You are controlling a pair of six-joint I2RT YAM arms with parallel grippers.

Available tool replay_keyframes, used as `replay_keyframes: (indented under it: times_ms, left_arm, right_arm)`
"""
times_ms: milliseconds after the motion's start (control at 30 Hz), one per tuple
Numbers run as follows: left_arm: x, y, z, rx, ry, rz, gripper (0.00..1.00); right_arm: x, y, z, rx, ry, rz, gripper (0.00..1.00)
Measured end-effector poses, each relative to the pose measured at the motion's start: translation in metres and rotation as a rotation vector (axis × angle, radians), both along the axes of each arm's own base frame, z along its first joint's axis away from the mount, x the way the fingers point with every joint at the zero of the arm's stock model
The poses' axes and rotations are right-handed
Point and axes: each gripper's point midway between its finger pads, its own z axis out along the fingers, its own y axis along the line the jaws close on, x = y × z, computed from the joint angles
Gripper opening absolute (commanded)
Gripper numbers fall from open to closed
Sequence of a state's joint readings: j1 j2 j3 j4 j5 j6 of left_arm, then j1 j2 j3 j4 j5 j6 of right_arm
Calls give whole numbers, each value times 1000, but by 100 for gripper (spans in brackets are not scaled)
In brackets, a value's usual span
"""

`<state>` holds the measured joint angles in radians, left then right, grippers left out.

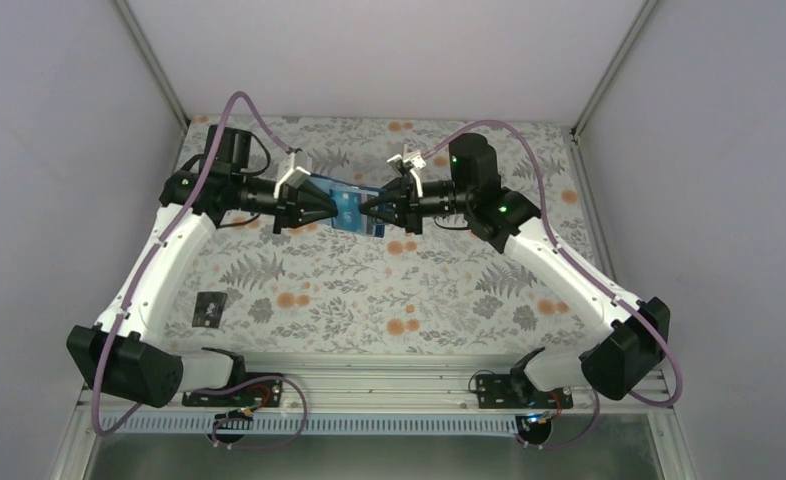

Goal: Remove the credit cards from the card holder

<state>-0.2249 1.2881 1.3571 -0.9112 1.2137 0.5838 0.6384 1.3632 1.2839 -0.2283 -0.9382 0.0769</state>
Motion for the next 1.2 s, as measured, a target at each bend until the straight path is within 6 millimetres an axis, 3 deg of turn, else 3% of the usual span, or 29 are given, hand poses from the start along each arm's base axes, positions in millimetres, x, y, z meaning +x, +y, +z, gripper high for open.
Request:
replay_keyframes:
  times_ms: [100,333,500,733,1000,1200]
  left_arm:
    - [0,-3,-2,6,-2,-4,3]
    - [-9,-4,2,-14,2,-44,2]
    - [-14,-3,6,-25,9,-64,2]
    - [-7,1,6,-28,47,-28,3]
    - [0,14,-2,-40,98,15,2]
    - [0,15,-6,-39,119,18,3]
  right_arm:
    - [0,-2,-1,-2,3,-3,4]
    - [-4,-4,2,4,-10,13,4]
    - [-7,-5,4,11,-21,27,18]
    - [-4,-3,-4,8,-19,21,22]
    - [5,-5,-21,-5,18,-1,11]
    - [4,-2,-24,7,45,25,29]
